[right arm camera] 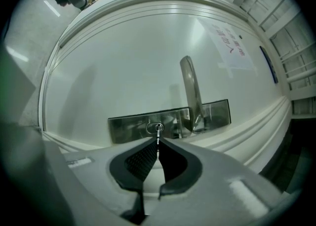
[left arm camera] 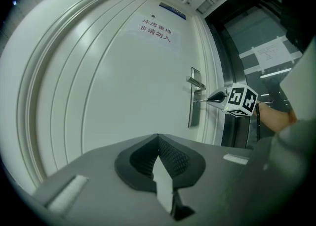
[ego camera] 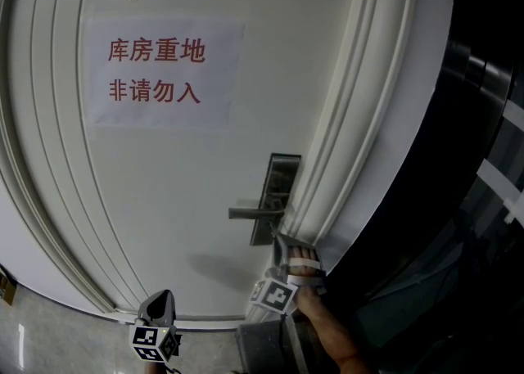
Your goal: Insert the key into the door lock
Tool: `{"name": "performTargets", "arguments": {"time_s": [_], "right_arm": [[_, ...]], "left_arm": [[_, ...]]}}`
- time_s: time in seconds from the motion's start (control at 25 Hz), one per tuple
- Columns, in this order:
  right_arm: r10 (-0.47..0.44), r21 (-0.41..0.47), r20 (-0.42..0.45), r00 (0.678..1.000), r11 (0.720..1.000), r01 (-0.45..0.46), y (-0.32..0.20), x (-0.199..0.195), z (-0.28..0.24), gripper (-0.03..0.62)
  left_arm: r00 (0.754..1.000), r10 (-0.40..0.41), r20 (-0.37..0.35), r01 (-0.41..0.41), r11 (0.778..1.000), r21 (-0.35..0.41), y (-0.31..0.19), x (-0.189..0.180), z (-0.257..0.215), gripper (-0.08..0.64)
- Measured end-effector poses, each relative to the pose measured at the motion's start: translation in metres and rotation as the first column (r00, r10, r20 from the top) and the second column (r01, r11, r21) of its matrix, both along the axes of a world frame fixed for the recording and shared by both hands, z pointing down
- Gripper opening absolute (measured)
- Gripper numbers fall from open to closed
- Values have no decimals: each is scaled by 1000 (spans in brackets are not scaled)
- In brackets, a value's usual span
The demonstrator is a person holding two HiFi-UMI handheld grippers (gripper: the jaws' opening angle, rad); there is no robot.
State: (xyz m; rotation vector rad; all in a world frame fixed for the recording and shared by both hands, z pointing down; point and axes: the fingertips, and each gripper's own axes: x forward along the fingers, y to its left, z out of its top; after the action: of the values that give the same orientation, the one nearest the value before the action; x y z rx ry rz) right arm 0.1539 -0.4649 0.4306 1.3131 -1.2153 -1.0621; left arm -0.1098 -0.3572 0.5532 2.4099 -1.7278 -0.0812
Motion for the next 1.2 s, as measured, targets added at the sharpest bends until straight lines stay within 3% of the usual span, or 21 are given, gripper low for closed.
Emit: {"name": "performTargets", "arguments": {"time_s": [1.2], "right_arm": [[-6, -2, -10, 1000, 1000, 6, -14, -9, 2, 12]], "left_arm": [[1000, -10, -1, 10, 1000, -13, -1, -10, 4, 3]]}}
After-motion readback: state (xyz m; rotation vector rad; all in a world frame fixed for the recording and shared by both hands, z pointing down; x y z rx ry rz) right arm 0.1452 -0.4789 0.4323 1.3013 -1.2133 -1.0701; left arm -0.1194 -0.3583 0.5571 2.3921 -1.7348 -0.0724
